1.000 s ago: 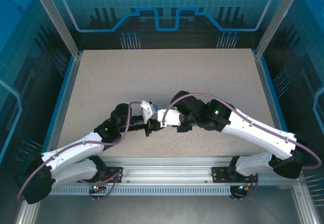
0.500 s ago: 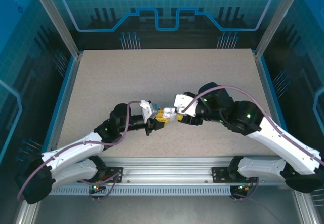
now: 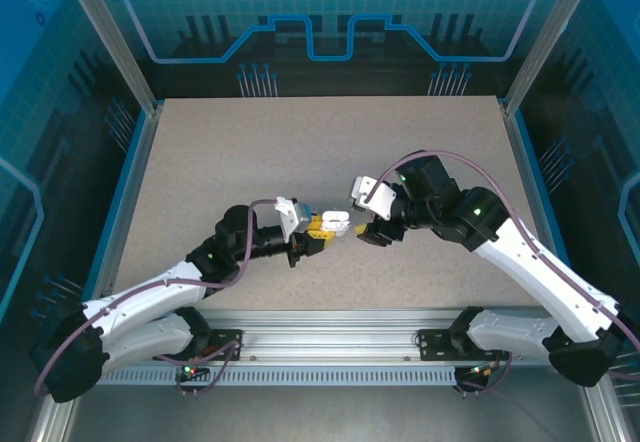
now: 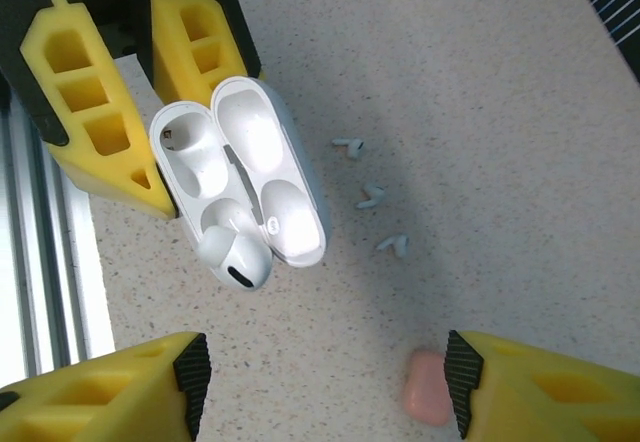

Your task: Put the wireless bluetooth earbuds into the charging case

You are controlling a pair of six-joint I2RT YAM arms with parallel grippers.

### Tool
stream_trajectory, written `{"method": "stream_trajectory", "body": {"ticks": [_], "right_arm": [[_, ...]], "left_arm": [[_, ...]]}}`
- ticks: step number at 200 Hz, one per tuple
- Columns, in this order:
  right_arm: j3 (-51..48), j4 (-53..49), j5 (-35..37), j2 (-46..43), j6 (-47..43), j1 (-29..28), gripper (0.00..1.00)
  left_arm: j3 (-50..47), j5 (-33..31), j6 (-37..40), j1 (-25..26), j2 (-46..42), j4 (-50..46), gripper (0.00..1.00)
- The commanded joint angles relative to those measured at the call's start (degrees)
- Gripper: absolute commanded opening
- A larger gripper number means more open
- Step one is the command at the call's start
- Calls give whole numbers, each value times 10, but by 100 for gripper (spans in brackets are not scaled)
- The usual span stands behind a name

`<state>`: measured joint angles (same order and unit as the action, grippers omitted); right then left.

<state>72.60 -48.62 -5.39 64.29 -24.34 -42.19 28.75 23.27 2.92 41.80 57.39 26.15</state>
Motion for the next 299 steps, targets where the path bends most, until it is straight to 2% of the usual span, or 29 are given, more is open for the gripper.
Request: {"method": "stream_trajectory", "body": {"ticks": [1, 138, 299], "right_arm": [[-1, -5, -32, 11, 14, 5, 67], [0, -2, 46, 41, 36, 8, 67], [14, -8, 19, 50, 42, 8, 66]], "left_arm": [[-4, 11, -8, 3, -3, 25, 12], [-3, 12, -8, 3, -10, 21, 12], [-5, 6, -5, 2, -11, 14, 12]]}}
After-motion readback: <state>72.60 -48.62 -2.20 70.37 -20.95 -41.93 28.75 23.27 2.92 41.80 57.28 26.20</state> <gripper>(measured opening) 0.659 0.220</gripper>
